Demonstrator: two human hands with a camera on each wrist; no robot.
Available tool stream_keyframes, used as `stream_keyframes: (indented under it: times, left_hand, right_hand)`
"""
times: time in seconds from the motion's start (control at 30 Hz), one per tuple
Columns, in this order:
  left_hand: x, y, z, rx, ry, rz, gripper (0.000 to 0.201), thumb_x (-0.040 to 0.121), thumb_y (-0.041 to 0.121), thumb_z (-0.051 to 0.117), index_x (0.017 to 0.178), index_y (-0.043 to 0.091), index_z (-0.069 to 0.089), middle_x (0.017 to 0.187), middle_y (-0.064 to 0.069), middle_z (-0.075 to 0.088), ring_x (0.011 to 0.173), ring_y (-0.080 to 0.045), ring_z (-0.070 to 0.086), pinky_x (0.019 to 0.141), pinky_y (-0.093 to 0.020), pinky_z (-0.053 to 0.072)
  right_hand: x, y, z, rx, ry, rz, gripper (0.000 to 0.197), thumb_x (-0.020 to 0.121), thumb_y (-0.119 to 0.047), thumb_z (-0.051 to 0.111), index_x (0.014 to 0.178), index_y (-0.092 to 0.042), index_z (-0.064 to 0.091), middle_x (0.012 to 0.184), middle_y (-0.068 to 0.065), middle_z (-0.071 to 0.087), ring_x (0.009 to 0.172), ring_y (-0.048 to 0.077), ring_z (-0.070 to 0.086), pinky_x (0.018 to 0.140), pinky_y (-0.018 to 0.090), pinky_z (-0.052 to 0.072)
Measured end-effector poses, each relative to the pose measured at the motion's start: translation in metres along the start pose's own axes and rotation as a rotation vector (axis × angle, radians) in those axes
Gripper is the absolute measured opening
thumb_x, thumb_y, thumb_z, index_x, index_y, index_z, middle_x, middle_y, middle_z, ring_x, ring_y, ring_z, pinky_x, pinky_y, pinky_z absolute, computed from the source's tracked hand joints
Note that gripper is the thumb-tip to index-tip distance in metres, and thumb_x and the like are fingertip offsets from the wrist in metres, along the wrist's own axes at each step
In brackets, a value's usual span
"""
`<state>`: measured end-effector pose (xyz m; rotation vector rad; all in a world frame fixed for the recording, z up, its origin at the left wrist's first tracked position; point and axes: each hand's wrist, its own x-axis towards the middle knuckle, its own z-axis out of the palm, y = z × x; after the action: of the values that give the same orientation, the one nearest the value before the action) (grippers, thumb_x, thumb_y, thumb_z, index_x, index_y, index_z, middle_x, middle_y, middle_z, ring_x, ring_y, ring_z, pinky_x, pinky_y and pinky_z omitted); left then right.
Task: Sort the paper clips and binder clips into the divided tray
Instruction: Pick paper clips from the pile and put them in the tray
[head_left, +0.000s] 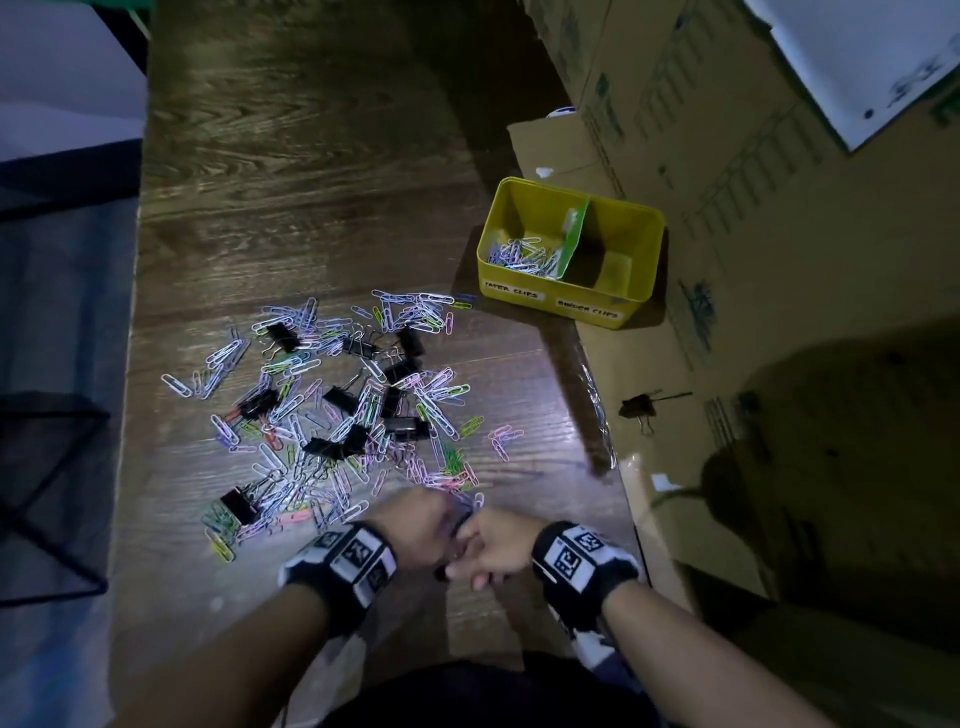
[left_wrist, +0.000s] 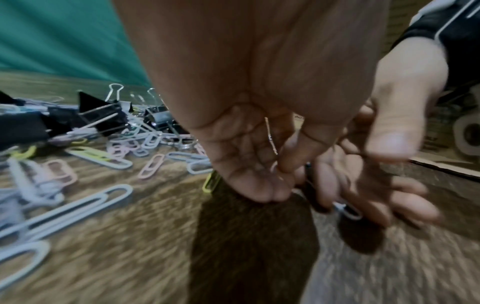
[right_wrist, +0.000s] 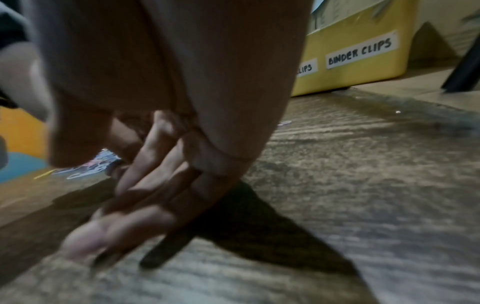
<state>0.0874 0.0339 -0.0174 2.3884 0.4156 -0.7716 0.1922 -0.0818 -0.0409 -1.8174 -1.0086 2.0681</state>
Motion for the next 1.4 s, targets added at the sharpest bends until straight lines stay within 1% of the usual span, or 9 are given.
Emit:
stream_keyframes:
  times: [0.13,0.23,0.33,0.43,0.63,0.87,1.03,1.17,1.4]
  left_hand:
    - [0.006,0.004,-0.009,0.022,0.218,-0.017,0.015,0.087,0.015,0.041,0.085,0.014,0.055,0.091,-0.006,0.06,0.075,-0.026,0.057,0.063,-0.031,0.046]
    - [0.003,-0.007,-0.006,0.106,0.326,-0.02,0.027,0.084,0.022,0.049,0.111,0.018,0.05,0.104,-0.001,0.052,0.085,-0.019,0.054,0.066,-0.029,0.046]
    - [0.001,-0.002,-0.002,0.196,0.211,-0.077,0.065,0.081,0.037,0.057,0.139,0.028,0.029,0.134,-0.005,0.035,0.117,-0.025,0.044,0.085,-0.041,0.048]
    - [0.008,0.003,0.006,0.26,0.217,-0.094,0.062,0.086,0.029,0.055,0.141,0.024,0.029,0.143,-0.007,0.029,0.124,-0.031,0.035,0.097,-0.04,0.04]
    - [0.012,-0.013,0.018,0.143,0.264,-0.04,0.036,0.086,0.005,0.057,0.12,0.018,0.054,0.124,-0.006,0.051,0.11,-0.029,0.05,0.089,-0.037,0.048]
    - [0.011,-0.014,0.013,0.059,0.324,0.025,0.033,0.09,0.002,0.051,0.119,0.016,0.052,0.11,-0.007,0.057,0.097,-0.028,0.06,0.082,-0.036,0.053]
    - [0.008,-0.022,0.004,-0.084,0.369,0.03,0.015,0.088,0.011,0.054,0.1,0.019,0.06,0.091,0.002,0.062,0.077,-0.016,0.06,0.075,-0.03,0.053]
    - [0.008,-0.03,-0.002,-0.533,0.349,-0.078,0.017,0.077,0.003,0.067,0.076,0.019,0.063,0.066,0.008,0.062,0.056,0.0,0.057,0.056,-0.017,0.049]
    - [-0.005,-0.043,-0.027,-1.313,0.317,-0.184,0.014,0.072,-0.01,0.068,0.08,-0.001,0.061,0.066,-0.017,0.062,0.05,-0.02,0.06,0.051,-0.026,0.055]
  right_hand:
    - [-0.016,-0.001,-0.013,-0.144,0.528,-0.116,0.013,0.078,-0.029,0.073,0.077,-0.021,0.063,0.087,0.006,0.069,0.07,0.009,0.056,0.063,0.017,0.046]
    - [-0.019,0.002,-0.013,-0.325,0.793,-0.043,0.053,0.066,-0.053,0.076,0.103,-0.024,0.051,0.115,0.001,0.048,0.103,0.016,0.048,0.084,0.034,0.049]
    - [-0.01,-0.001,-0.004,-0.473,0.787,0.065,0.094,0.058,-0.061,0.077,0.131,-0.023,0.033,0.129,0.008,0.032,0.118,0.024,0.034,0.093,0.039,0.046]
    - [0.0,-0.007,0.008,-0.521,0.798,0.06,0.078,0.068,-0.043,0.078,0.13,-0.019,0.037,0.129,0.011,0.032,0.118,0.029,0.037,0.094,0.041,0.045]
    - [-0.002,-0.014,0.008,-0.406,0.809,0.012,0.038,0.085,-0.007,0.063,0.123,-0.01,0.057,0.127,0.012,0.041,0.107,0.029,0.056,0.096,0.041,0.048]
    - [0.0,-0.014,0.006,-0.347,0.81,-0.022,0.025,0.091,-0.004,0.047,0.111,-0.004,0.061,0.123,0.014,0.052,0.101,0.031,0.057,0.09,0.042,0.048]
    - [-0.001,-0.006,-0.001,-0.197,0.899,-0.083,0.026,0.087,-0.006,0.058,0.11,-0.011,0.069,0.113,0.011,0.067,0.1,0.025,0.063,0.095,0.034,0.049]
    - [-0.007,-0.003,-0.009,0.182,0.978,-0.096,0.023,0.083,-0.013,0.07,0.106,-0.012,0.071,0.103,0.005,0.072,0.089,0.015,0.067,0.091,0.023,0.05]
    - [-0.023,0.0,-0.021,0.807,0.937,-0.218,0.02,0.074,-0.003,0.077,0.085,-0.02,0.074,0.091,0.01,0.074,0.076,0.018,0.071,0.084,0.037,0.057]
